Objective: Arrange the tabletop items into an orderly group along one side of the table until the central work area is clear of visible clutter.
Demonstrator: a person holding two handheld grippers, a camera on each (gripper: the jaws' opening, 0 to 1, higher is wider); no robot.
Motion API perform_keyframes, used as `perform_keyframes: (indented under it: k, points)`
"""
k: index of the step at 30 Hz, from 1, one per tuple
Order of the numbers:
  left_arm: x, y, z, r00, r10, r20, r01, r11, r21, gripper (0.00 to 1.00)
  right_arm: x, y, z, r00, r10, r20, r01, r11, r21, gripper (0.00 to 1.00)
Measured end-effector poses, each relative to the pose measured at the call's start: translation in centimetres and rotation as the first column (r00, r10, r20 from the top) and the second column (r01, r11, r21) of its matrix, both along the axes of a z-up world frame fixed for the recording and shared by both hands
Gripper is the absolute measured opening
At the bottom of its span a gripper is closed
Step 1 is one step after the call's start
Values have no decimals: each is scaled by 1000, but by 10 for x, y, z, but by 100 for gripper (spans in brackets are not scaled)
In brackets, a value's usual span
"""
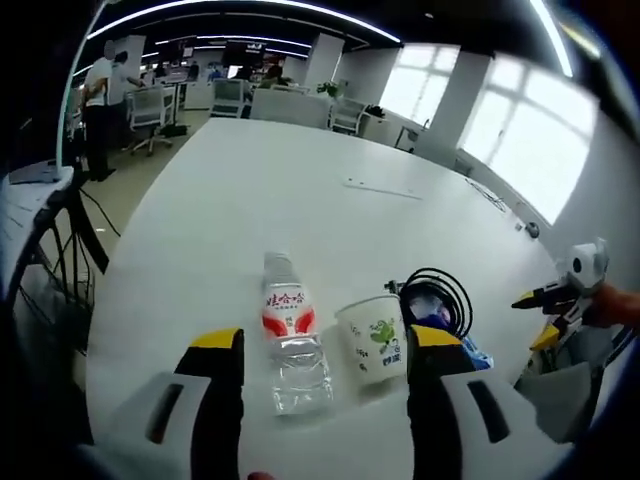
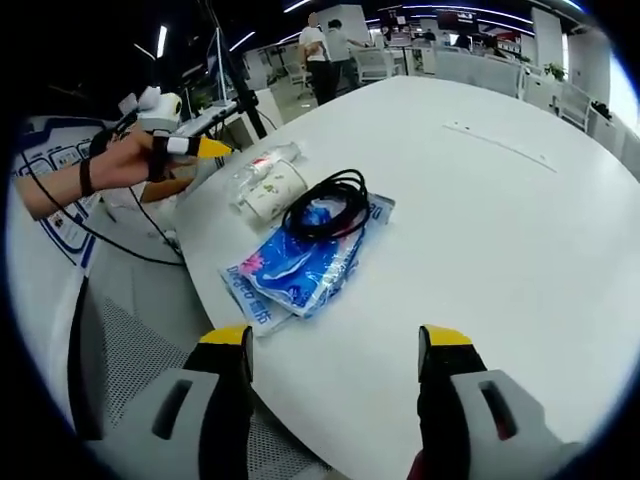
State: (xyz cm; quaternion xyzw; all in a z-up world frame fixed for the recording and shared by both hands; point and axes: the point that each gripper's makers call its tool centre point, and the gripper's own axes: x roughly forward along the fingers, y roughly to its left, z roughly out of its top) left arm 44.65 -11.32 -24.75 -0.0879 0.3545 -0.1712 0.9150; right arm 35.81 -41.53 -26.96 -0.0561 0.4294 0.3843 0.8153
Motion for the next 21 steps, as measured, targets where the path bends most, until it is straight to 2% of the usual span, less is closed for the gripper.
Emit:
perform_keyframes:
  k: [11,21]
  points:
    - [20,2,-12,1000,-1,-29,1,1000,4,66,1,-6,-2,1000,-16,-11,16,1000,-1,66]
    - [21,2,-33,997,-3,-82,3,1000,0,65,-1,-14,-6,999,-29,-25,29,1000,-4,66]
